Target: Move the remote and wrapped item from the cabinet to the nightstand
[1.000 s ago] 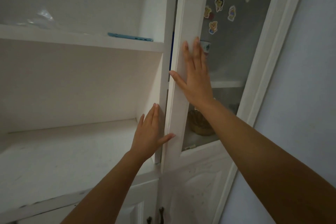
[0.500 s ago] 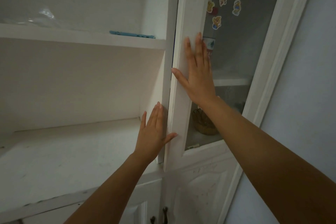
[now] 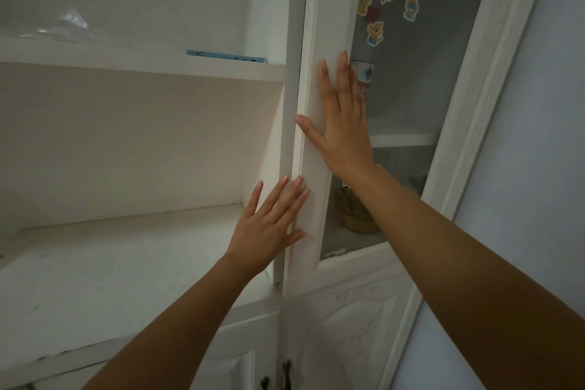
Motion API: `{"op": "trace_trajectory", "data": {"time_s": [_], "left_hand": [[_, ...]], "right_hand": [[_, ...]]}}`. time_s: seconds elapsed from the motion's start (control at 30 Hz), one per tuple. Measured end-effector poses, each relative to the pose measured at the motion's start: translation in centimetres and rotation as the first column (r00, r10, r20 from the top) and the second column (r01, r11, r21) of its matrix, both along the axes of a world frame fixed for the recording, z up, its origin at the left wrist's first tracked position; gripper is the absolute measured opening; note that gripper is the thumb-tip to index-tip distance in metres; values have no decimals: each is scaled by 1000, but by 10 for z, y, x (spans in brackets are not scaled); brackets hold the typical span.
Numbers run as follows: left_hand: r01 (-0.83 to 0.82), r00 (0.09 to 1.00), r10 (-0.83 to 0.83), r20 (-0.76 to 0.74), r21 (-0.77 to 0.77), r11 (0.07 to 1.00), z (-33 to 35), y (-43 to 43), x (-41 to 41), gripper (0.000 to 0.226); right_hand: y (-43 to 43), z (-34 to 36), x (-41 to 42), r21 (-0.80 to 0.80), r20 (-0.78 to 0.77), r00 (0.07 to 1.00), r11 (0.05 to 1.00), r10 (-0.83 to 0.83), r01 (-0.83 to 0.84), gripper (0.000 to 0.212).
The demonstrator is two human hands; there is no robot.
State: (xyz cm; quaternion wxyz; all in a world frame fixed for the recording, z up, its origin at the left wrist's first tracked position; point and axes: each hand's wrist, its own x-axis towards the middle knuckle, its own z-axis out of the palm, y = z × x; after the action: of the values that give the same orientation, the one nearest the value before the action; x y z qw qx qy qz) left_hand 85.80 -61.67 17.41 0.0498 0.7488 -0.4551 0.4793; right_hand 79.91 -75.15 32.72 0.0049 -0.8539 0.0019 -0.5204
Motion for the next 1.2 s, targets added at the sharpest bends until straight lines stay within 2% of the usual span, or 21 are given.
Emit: {"op": "trace_trajectory", "data": {"time_s": [0.13, 0.5, 0.73, 0.87, 1.0, 1.2], "left_hand": [[-33, 999, 32, -40, -16, 999, 0, -3, 10, 69], [7, 998, -7, -56, 0, 1000, -4, -6, 25, 66], [-24, 990, 28, -141, 29, 999, -2, -4, 16, 67], [-66, 975, 76, -208, 55, 996, 0, -3, 7, 68], [-112, 974, 136, -184, 136, 984, 11, 6, -3, 80], [-97, 946, 148, -289, 185, 978, 25, 19, -24, 82]], "right_hand": [[1, 3, 9, 20, -40, 999, 1000, 4, -3, 75], [-2, -1, 21, 16, 2, 1000, 1000, -14, 14, 76], [4, 3, 11, 48, -45, 999, 999, 16, -14, 76], [5, 8, -2, 88, -107, 990, 993, 87, -78, 69], [-2, 11, -26, 87, -205, 973, 992, 109, -93, 61], [1, 1, -70, 179, -162, 979, 979, 128, -98, 51]]}}
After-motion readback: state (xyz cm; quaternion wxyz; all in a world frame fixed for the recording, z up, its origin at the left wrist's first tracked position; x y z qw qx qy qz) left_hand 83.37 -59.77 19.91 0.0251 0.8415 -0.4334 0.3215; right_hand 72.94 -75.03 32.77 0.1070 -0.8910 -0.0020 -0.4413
